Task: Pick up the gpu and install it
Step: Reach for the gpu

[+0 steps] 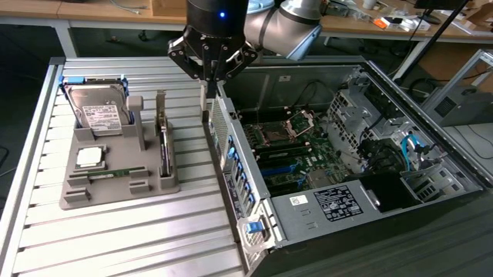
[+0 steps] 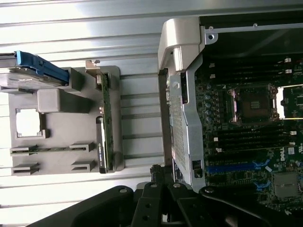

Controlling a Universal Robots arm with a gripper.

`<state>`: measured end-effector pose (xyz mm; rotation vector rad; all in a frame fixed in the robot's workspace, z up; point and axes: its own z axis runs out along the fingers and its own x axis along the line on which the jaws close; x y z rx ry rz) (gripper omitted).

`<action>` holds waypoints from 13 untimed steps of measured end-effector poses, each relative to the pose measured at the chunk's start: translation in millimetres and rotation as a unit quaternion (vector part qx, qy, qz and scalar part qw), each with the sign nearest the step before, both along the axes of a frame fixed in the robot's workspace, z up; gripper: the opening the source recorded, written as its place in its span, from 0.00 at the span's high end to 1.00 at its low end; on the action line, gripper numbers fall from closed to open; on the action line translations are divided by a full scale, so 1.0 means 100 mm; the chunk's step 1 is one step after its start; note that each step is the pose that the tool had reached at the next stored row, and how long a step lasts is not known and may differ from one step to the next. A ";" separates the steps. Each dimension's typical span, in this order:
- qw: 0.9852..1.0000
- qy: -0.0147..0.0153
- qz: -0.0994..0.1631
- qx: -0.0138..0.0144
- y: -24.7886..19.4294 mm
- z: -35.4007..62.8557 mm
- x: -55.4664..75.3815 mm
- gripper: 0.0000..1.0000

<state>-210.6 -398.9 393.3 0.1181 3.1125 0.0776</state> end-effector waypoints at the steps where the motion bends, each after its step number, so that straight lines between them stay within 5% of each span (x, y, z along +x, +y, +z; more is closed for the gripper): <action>1: 1.000 0.000 0.000 0.000 0.000 0.000 -0.01 0.89; 13: 1.000 0.000 0.000 0.000 0.000 0.000 -0.12 0.89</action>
